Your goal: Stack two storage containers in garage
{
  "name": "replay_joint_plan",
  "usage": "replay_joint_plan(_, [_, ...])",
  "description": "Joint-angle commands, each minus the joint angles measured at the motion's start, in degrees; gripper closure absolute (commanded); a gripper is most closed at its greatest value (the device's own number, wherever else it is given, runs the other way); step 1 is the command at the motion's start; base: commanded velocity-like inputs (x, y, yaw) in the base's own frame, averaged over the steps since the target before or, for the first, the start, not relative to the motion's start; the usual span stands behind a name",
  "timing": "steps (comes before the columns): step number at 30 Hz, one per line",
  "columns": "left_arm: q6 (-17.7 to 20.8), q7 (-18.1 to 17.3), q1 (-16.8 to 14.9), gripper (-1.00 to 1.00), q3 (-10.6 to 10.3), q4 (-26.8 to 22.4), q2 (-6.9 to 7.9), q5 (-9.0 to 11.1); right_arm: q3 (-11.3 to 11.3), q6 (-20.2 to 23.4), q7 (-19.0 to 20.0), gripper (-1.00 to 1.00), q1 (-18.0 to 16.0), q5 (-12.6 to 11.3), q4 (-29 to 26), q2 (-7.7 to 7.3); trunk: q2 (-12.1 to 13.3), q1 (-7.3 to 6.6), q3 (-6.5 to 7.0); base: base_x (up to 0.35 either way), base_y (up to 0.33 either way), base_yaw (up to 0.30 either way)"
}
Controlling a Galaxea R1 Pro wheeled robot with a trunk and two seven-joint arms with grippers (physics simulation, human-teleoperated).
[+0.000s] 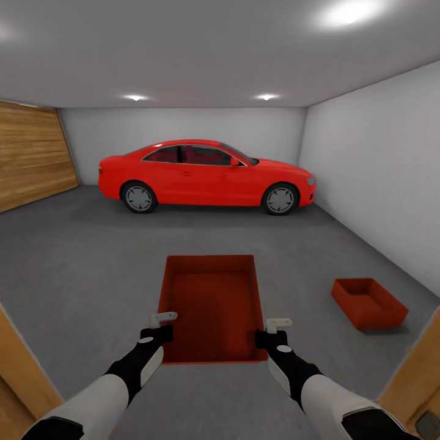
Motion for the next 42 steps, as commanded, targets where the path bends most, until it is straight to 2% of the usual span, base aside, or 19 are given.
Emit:
replay_joint_plan(1, [0.0,0.8,-0.1,1.0,0.5,-0.3,0.47,-1.0,0.6,-0.1,-0.3,1.0,0.0,-1.2,0.2,-0.01,-0.1,0.07,-0.11,0.322,0.0,0.0])
replay_joint_plan(42, [0.0,0.8,-0.1,1.0,0.5,-0.3,0.69,-1.0,0.6,-0.1,-0.3,1.0,0.0,-1.2,0.2,-0.04,-0.1,0.07,-0.11,0.322,0.0,0.0])
